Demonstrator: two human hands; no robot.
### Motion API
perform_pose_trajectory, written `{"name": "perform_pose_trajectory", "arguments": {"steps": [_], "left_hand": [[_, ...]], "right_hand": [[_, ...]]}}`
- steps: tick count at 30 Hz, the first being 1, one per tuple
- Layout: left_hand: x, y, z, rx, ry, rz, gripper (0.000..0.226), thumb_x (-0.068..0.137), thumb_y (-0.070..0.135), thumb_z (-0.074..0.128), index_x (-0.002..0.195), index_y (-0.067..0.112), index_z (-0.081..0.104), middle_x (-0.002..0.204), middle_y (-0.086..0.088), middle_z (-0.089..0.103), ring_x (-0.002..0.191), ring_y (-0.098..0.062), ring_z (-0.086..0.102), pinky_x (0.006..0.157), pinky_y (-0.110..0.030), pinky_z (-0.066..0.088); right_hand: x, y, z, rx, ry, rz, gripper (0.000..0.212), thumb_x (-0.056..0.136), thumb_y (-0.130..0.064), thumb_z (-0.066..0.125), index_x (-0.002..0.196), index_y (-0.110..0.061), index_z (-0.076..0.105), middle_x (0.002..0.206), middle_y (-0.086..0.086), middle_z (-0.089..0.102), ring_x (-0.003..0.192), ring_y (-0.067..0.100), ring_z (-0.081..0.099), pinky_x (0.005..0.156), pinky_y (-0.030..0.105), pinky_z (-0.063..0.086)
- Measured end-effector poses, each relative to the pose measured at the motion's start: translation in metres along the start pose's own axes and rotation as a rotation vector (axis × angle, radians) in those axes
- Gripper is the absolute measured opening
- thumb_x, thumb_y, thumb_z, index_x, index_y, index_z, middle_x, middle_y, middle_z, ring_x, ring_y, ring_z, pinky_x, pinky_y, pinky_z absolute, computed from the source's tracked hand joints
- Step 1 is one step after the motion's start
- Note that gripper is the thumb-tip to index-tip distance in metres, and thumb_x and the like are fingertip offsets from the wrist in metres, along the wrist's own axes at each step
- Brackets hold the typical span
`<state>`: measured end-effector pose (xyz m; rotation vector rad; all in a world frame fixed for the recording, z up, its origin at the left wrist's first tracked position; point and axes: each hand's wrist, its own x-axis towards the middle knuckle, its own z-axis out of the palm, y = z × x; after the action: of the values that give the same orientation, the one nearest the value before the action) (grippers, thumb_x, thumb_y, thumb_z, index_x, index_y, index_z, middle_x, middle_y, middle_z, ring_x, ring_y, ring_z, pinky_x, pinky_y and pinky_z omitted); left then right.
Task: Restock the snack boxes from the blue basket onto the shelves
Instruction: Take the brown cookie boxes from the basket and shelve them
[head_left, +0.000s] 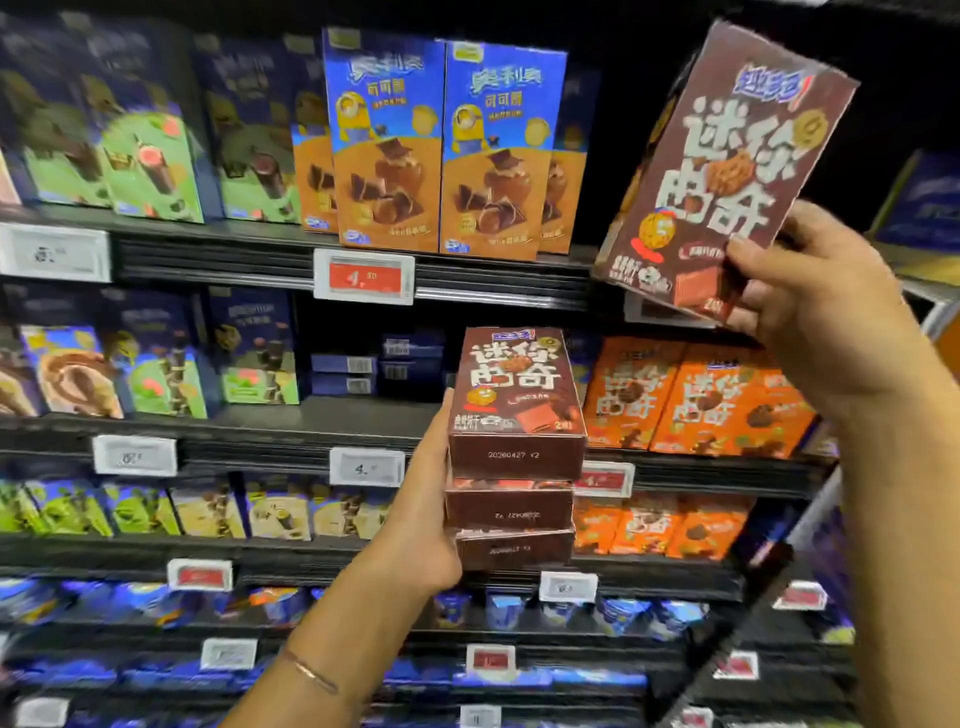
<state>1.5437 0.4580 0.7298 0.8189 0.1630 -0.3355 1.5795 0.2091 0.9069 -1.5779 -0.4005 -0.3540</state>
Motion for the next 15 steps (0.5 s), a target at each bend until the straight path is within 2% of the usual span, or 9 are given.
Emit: {"name": "perform_pose_trajectory", "arguments": {"steps": [2,3,5,8,10,13,15], "left_hand": [[0.0,-0.001,0.002,-0.007,0.018,0.025,0.065,0.086,0.078,0.066,0.109,0.021,0.086,0.114,-0.012,0.081,0.099,-0.035,0.079,0.082,-0.049,0.062],[0.001,-0.002,0.005,-0.016,0.03,0.041,0.065,0.086,0.078,0.066,0.108,0.02,0.086,0.113,-0.012,0.081,0.098,-0.035,0.08,0.081,-0.049,0.062],[0.002,-0.001,0.013,-0.016,0.055,0.075,0.066,0.085,0.078,0.067,0.107,0.019,0.086,0.112,-0.013,0.081,0.095,-0.037,0.08,0.079,-0.05,0.063],[0.003,0.006,0.028,-0.007,0.081,0.11,0.07,0.086,0.076,0.068,0.119,0.016,0.082,0.119,-0.015,0.078,0.099,-0.038,0.078,0.087,-0.052,0.06],[0.005,0.008,0.036,0.001,0.1,0.139,0.072,0.088,0.076,0.066,0.123,0.015,0.08,0.124,-0.017,0.077,0.103,-0.039,0.077,0.09,-0.054,0.06],[0.007,0.007,0.04,0.015,0.122,0.152,0.075,0.087,0.078,0.065,0.124,0.014,0.08,0.127,-0.018,0.076,0.112,-0.041,0.075,0.095,-0.057,0.06],[0.008,0.006,0.039,0.019,0.134,0.141,0.073,0.086,0.078,0.066,0.117,0.014,0.083,0.119,-0.016,0.079,0.103,-0.039,0.078,0.087,-0.055,0.062]], "right_hand": [[0.014,-0.003,-0.001,-0.044,0.045,-0.016,0.039,0.099,-0.008,0.055,0.138,-0.01,0.051,0.128,0.01,0.069,0.113,0.033,0.069,0.102,0.056,0.049],[0.022,-0.004,0.0,-0.075,0.063,-0.018,0.039,0.101,-0.008,0.055,0.139,-0.012,0.049,0.126,0.009,0.07,0.111,0.029,0.071,0.103,0.054,0.051],[0.036,-0.007,0.003,-0.161,0.088,-0.029,0.042,0.101,-0.009,0.057,0.142,-0.014,0.046,0.121,0.005,0.07,0.108,0.02,0.071,0.099,0.047,0.056],[0.06,-0.01,0.008,-0.341,0.082,-0.044,0.05,0.101,-0.014,0.06,0.147,-0.018,0.039,0.118,0.001,0.066,0.105,0.013,0.068,0.085,0.033,0.059],[0.079,-0.003,0.007,-0.458,0.053,-0.016,0.051,0.101,-0.016,0.06,0.146,-0.015,0.037,0.127,0.006,0.064,0.112,0.016,0.065,0.086,0.031,0.057],[0.106,0.017,0.006,-0.61,0.034,0.041,0.045,0.101,-0.022,0.061,0.138,-0.008,0.04,0.139,0.012,0.058,0.125,0.027,0.058,0.103,0.042,0.05],[0.12,0.026,0.005,-0.672,0.04,0.046,0.044,0.101,-0.025,0.061,0.136,-0.005,0.043,0.141,0.016,0.056,0.127,0.032,0.056,0.097,0.037,0.047]]}}
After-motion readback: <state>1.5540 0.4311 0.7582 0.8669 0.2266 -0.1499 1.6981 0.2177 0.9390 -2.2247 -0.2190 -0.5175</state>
